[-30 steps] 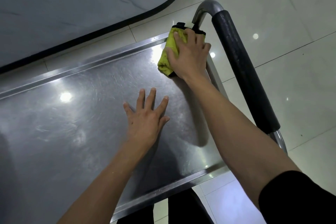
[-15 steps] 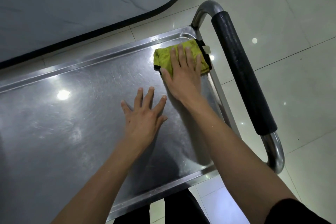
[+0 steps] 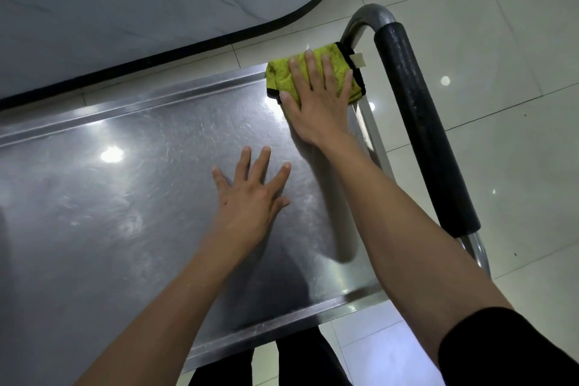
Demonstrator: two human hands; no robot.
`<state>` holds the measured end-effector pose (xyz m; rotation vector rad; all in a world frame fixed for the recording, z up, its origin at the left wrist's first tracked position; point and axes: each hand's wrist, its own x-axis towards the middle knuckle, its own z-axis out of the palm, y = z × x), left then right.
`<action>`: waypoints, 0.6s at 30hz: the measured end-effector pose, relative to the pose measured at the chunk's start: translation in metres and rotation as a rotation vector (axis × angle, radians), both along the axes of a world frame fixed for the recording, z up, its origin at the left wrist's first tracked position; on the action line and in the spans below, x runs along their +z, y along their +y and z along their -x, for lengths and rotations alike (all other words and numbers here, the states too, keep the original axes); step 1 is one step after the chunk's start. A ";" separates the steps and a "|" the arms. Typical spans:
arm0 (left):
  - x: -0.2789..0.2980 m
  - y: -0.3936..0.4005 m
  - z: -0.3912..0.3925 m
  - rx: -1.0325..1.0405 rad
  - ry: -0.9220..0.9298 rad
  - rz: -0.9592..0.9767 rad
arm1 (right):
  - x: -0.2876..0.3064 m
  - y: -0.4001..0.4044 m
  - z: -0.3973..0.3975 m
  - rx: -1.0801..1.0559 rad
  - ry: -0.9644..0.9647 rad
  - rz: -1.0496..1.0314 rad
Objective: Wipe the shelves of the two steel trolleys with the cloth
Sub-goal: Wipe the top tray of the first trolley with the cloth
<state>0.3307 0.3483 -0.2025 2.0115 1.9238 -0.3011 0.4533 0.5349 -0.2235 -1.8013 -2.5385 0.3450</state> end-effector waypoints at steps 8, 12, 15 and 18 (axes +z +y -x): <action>0.003 0.001 0.000 0.020 -0.013 0.003 | 0.001 -0.065 -0.039 0.017 0.053 0.040; 0.003 0.001 0.000 0.061 -0.070 -0.004 | 0.003 -0.126 -0.067 -0.014 0.041 0.066; 0.002 -0.003 -0.005 0.100 -0.076 -0.010 | 0.007 -0.179 -0.091 -0.032 0.026 0.082; 0.003 -0.006 -0.007 0.098 -0.048 -0.020 | 0.010 -0.232 -0.113 -0.061 -0.033 0.103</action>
